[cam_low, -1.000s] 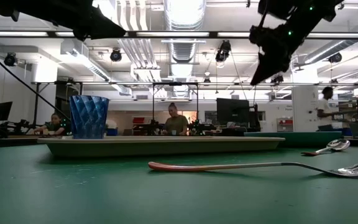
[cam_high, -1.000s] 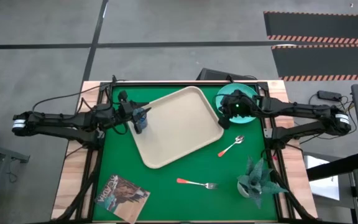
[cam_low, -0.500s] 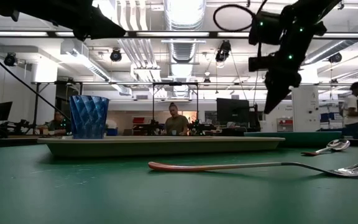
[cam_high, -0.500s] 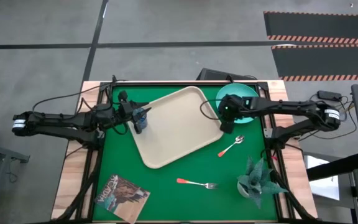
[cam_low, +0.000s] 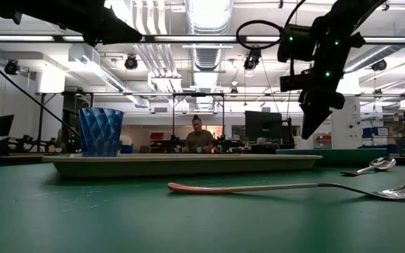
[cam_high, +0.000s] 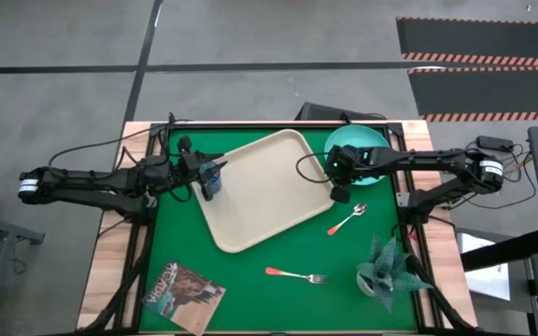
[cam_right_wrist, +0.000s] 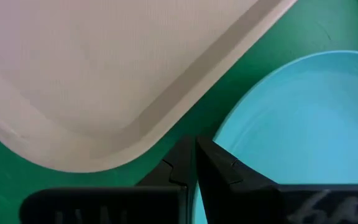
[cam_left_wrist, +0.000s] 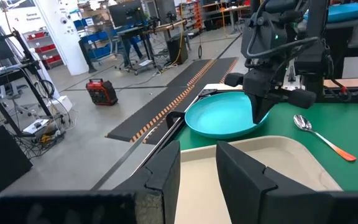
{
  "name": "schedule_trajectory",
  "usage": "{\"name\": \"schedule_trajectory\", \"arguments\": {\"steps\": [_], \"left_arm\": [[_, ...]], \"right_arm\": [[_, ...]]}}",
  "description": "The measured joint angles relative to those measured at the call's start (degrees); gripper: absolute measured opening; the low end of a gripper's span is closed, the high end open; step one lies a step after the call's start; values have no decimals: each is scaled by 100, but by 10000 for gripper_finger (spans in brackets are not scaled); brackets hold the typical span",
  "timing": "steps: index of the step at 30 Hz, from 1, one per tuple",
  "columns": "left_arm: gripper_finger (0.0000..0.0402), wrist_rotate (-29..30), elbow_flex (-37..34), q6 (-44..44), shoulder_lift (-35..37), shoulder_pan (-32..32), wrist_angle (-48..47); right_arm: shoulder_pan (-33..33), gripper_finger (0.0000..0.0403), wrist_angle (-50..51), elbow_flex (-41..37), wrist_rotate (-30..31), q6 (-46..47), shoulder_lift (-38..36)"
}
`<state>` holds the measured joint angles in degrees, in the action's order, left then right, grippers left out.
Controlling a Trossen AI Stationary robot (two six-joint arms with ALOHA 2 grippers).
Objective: Pick and place plate/cup/fork/spoon on tray
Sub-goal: Put the blue plate on the white tray
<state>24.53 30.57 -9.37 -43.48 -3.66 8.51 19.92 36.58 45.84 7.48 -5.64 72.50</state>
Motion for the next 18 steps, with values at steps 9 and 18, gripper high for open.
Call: {"name": "schedule_trajectory", "arguments": {"steps": [9,18], "left_arm": [[89,0,-2,0,0,-1,0],[89,0,-2,3,0,-1,0]], "right_arm": [[0,105,-3,-22,1,-232,5],[0,154,0,-304,200,-637,5]]}}
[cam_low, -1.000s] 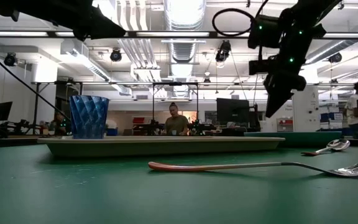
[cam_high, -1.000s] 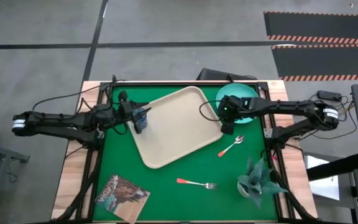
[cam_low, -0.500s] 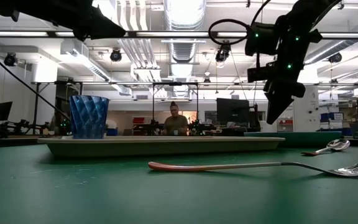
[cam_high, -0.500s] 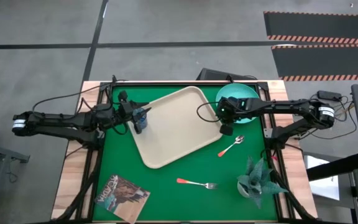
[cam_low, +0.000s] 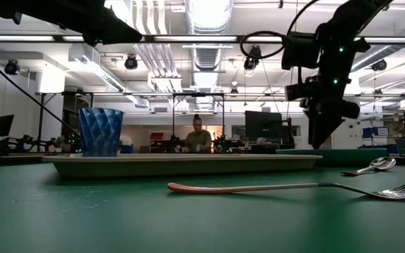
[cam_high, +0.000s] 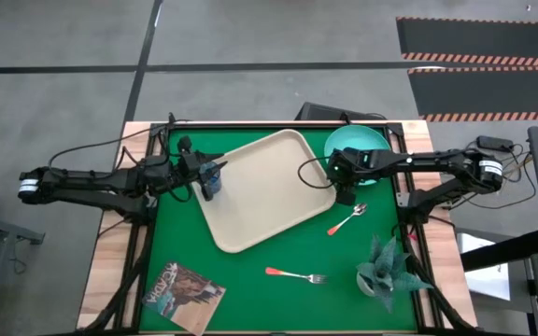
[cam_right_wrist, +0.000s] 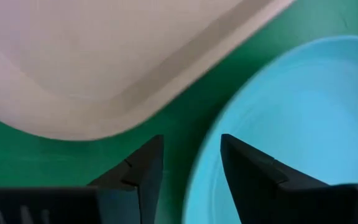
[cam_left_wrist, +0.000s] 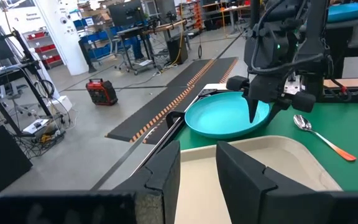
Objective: Pick and place plate/cup/fork/spoon on tray
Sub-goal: Put the blue plate on the white tray
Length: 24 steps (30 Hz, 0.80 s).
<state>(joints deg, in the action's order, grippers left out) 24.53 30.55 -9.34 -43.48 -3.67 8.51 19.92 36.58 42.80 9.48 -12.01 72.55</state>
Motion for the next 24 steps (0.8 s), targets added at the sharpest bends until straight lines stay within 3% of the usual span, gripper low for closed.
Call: {"name": "schedule_trajectory", "arguments": {"steps": [5,24], "left_arm": [[89,0,0,0,0,1,0],[89,0,0,4,-2,-1,0]], "right_arm": [[0,156,-16,-68,392,139,0],[0,144,-692,-616,417,322,-4]]}}
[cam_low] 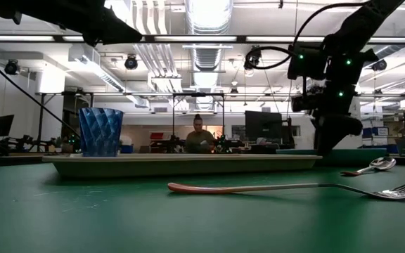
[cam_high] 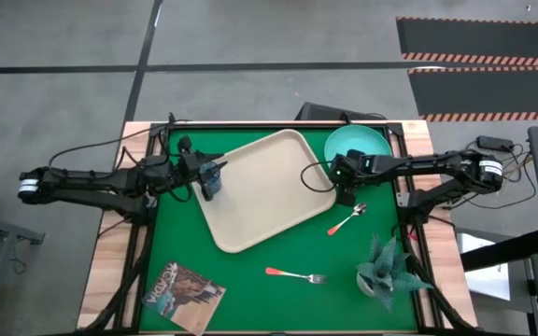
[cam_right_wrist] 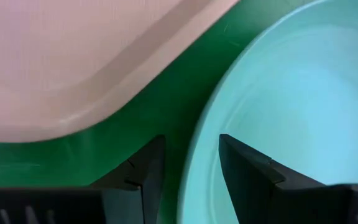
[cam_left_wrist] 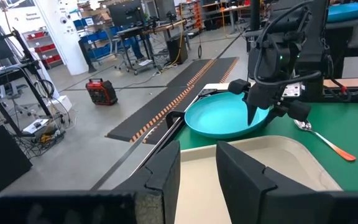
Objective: Pick and place plate/cup/fork/spoon on tray
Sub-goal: Put the blue plate on the white tray
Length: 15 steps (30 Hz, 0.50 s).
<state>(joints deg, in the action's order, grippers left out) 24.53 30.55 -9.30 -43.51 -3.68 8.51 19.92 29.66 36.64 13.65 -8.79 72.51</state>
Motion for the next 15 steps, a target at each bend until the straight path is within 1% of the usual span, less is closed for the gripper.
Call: {"name": "schedule_trajectory", "arguments": {"steps": [9,15], "left_arm": [[89,0,0,2,0,0,0],[89,0,0,2,0,0,0]], "right_arm": [[0,125,-240,-242,0,247,0],[0,85,-298,-286,0,282,0]]}}
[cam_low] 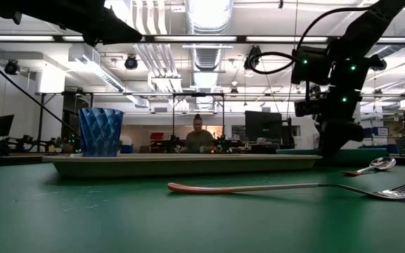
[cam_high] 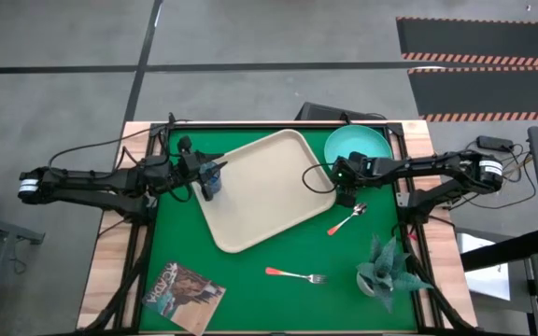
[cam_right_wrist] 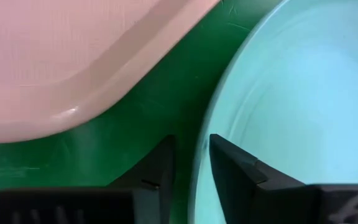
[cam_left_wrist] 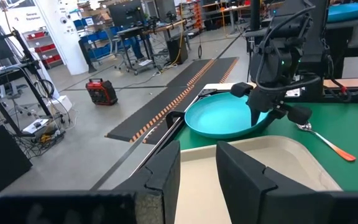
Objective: Pick and place plate/cup/fork/spoon on tray
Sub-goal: Put the blue plate on the white tray
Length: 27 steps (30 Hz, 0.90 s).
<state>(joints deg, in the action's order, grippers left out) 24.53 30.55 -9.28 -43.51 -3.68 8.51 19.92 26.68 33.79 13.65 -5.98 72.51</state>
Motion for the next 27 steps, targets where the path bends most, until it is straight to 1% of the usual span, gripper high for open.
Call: {"name": "schedule_trajectory", "arguments": {"steps": [5,8,18,27], "left_arm": [[89,0,0,-1,0,1,0],[89,0,0,0,0,1,0],[89,0,0,-2,0,2,0],[89,0,0,-2,0,1,0]], "right_arm": [[0,37,-17,2,6,1,0],[-2,16,-14,2,35,33,0],[-2,14,-13,2,45,55,0],[-11,12,-3,116,431,-106,0]]}}
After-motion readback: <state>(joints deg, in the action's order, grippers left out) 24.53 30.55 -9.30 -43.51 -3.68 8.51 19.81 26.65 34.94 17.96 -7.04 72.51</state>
